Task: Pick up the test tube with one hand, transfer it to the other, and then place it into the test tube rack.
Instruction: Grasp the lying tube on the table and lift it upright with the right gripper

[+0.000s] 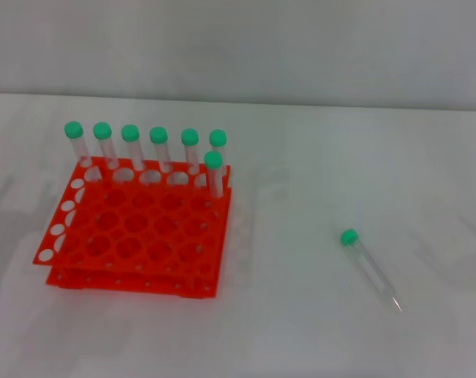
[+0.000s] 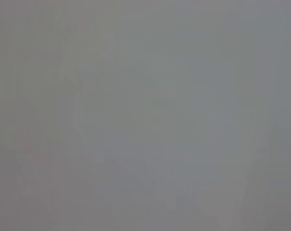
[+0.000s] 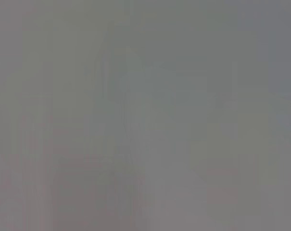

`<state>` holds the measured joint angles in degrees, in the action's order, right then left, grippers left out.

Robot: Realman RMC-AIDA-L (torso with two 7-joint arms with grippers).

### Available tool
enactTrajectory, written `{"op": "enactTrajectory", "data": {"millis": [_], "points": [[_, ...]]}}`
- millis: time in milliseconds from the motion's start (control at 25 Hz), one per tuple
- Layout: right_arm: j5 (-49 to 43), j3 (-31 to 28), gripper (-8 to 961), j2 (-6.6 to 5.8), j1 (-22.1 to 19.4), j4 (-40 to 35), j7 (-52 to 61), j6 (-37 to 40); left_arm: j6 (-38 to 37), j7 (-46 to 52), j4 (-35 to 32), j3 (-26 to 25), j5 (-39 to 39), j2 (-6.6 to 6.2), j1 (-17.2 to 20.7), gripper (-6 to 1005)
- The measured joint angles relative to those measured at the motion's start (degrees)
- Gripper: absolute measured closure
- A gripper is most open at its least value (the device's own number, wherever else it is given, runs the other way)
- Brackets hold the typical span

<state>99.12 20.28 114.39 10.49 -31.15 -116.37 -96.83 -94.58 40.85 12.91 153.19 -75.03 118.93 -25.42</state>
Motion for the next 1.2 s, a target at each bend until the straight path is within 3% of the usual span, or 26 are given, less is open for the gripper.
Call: {"op": "enactTrajectory", "data": {"millis": [480, 680, 880, 1040, 1200], "points": [[-1.9, -0.1, 154, -0.09, -1.2, 2.0, -2.0, 0.4, -0.3, 1.3, -1.2, 0.1, 3.8, -0.14, 1.9, 290], [-1.8, -0.3, 158, -0.96, -1.1, 2.1, -1.8, 0.6, -0.6, 1.5, -1.4, 0.1, 4.1, 0.03, 2.4, 290], [-2.1, -0.1, 163, -0.48, -1.2, 2.0, -1.9, 0.5, -0.6, 2.0, -1.3, 0.1, 6.1, -0.16, 2.3, 290], [-2.2, 0.9, 166, -1.02, -0.8, -0.2, 2.1, -3.2, -1.4, 2.1, -1.4, 0.1, 6.0, -0.12, 2.9, 290], [-3.0, 5.4, 170, -0.67, -1.3, -8.7, 7.8, -4.1, -2.0, 2.2, -1.2, 0.1, 6.5, -0.10, 3.0, 290]]}}
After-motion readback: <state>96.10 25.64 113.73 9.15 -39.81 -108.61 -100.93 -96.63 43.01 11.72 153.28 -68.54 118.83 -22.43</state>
